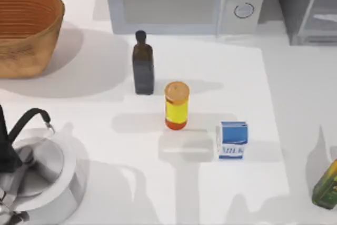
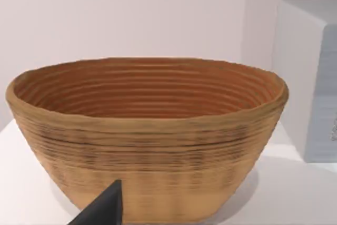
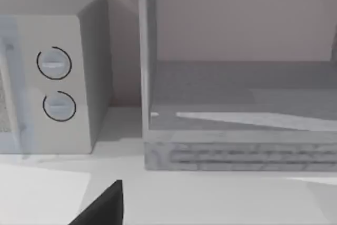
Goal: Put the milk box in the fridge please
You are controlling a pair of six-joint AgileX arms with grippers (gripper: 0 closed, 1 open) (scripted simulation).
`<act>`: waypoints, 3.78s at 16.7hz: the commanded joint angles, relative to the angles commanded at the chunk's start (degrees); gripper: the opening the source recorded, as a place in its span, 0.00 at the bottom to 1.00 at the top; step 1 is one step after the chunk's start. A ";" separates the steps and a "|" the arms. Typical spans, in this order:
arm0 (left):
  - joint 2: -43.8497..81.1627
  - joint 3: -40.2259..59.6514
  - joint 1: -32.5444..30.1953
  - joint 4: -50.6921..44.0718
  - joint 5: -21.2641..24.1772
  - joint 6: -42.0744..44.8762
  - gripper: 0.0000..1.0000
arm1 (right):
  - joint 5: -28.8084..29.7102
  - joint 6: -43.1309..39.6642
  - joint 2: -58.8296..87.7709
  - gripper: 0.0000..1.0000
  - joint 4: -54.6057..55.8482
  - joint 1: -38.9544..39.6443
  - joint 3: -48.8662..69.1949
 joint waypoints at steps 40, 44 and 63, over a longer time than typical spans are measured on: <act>0.00 0.00 0.00 0.00 0.00 0.00 1.00 | 64.45 13.15 133.76 1.00 94.20 63.08 25.26; 0.00 0.00 0.00 0.00 0.00 0.00 1.00 | 63.52 12.67 133.81 1.00 94.13 62.04 25.74; 0.00 0.00 0.00 0.00 0.00 0.00 1.00 | 55.38 9.18 136.28 0.32 94.01 53.76 31.49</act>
